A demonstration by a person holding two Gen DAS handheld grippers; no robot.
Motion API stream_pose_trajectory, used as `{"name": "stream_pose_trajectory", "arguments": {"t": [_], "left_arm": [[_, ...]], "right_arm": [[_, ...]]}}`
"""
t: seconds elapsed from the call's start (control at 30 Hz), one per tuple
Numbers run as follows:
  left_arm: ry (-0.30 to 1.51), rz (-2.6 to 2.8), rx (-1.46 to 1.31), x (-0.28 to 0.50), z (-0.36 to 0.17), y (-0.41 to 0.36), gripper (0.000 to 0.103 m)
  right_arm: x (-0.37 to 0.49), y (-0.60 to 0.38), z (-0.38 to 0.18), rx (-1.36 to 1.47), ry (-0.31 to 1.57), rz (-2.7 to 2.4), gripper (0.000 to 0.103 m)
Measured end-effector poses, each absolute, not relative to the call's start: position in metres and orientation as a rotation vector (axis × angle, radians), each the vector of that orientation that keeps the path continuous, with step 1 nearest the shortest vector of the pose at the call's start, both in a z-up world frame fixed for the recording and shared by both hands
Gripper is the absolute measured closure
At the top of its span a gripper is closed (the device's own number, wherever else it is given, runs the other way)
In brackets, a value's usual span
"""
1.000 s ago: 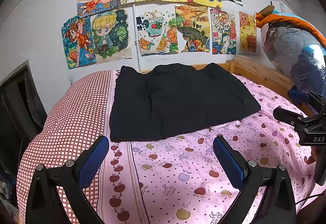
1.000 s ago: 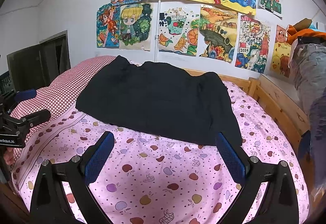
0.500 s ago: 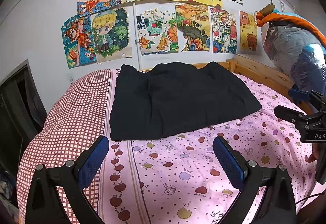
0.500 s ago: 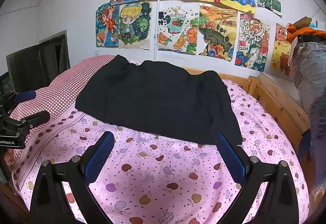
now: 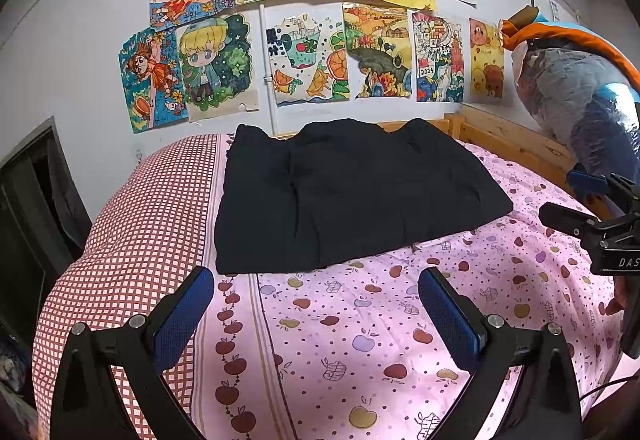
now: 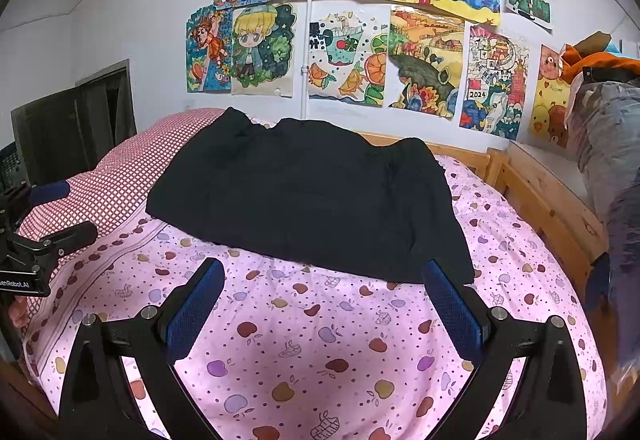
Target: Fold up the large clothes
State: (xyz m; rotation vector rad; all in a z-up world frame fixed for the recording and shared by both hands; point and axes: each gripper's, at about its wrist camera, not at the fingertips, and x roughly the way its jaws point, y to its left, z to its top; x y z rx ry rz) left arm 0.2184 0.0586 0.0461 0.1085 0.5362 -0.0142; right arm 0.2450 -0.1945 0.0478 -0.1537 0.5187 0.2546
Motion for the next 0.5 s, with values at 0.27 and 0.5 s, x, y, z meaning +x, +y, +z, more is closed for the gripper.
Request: {"name": "stream_pose_trajectory", "arguments": {"t": [0.27,0.5], "left_arm": [[0.538,-0.013,0.109,0.2181,0.0459,0.0586,0.0],[0.539,-0.015,0.11,0.2182,0.0457,0.0587,0.0]], "right_arm": [[0.2456,-0.1946,0.0476,-0.156,0.515,0.252,0.005],[0.2457,-0.1943,0.048,-0.157,0.52,0.252,0.005]]}}
